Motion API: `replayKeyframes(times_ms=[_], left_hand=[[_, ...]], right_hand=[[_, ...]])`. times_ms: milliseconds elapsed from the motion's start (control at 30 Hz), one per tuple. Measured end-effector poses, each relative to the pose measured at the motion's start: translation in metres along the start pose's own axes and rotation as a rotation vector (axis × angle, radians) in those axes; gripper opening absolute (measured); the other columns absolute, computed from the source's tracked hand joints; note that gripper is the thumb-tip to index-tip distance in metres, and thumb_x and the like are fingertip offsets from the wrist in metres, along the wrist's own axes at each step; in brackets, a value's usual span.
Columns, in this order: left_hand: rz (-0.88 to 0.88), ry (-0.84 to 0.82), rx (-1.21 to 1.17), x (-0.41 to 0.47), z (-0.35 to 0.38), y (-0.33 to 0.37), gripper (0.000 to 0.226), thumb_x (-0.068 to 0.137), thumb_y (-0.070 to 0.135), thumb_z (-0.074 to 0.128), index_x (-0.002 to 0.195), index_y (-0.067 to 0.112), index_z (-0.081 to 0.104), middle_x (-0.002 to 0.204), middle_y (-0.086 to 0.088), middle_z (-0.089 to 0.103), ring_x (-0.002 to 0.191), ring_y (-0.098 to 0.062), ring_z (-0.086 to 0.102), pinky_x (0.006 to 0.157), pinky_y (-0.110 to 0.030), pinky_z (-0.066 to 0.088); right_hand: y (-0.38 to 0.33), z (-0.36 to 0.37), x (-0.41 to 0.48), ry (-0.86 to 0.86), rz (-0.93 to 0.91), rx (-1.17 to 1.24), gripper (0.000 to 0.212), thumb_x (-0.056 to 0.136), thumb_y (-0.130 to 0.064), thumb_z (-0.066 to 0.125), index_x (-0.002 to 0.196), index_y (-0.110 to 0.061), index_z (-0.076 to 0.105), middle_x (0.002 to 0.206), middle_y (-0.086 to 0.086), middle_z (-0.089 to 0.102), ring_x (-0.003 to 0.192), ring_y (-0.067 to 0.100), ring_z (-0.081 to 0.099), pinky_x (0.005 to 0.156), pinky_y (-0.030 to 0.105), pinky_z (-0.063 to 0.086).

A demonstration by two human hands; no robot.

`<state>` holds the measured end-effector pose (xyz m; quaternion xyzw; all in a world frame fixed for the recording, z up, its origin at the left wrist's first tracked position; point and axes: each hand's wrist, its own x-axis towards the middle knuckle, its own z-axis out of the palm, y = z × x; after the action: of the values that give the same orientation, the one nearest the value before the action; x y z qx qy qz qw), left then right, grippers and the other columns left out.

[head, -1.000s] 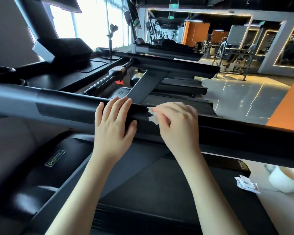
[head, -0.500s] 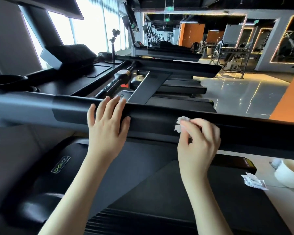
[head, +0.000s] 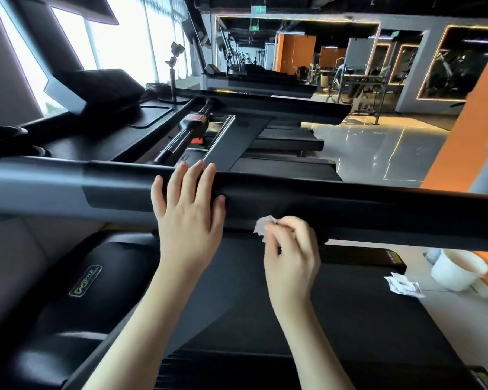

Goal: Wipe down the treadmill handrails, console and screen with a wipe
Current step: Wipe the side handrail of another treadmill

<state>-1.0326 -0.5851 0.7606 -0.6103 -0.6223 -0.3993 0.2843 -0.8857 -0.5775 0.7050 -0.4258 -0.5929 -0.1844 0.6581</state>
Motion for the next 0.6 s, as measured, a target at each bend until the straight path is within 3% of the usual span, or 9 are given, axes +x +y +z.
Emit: replayKeyframes(times_ms=[200,333,600], left_hand=[[0.026,0.016,0.002,0.0,0.0,-0.003,0.048,0.093,0.032,0.041,0.134,0.01,0.053,0.137,-0.007,0.054,0.132,-0.03,0.04,0.112,-0.047,0.014],[0.036,0.016,0.006,-0.001,0.0,-0.004,0.048,0.093,0.032,0.041,0.134,0.01,0.053,0.137,-0.008,0.054,0.132,-0.03,0.041,0.111,-0.048,0.015],[0.036,0.008,-0.004,-0.001,0.0,-0.006,0.049,0.094,0.032,0.04,0.135,0.01,0.052,0.137,-0.007,0.053,0.133,-0.029,0.04,0.112,-0.048,0.015]], right_hand=[[0.007,-0.003,0.008,0.118,0.056,-0.029,0.015,0.088,-0.001,0.065,0.079,-0.005,0.076,0.083,0.008,0.066,0.078,0.019,0.052,0.071,0.024,0.047],[-0.003,0.006,-0.007,0.036,-0.025,0.022,0.014,0.088,0.001,0.064,0.08,-0.002,0.076,0.081,0.007,0.067,0.076,0.02,0.055,0.07,0.031,0.05],[-0.007,0.003,0.029,0.147,0.024,0.05,0.015,0.094,-0.007,0.062,0.091,0.0,0.076,0.087,0.011,0.067,0.083,0.02,0.054,0.083,0.015,0.044]])
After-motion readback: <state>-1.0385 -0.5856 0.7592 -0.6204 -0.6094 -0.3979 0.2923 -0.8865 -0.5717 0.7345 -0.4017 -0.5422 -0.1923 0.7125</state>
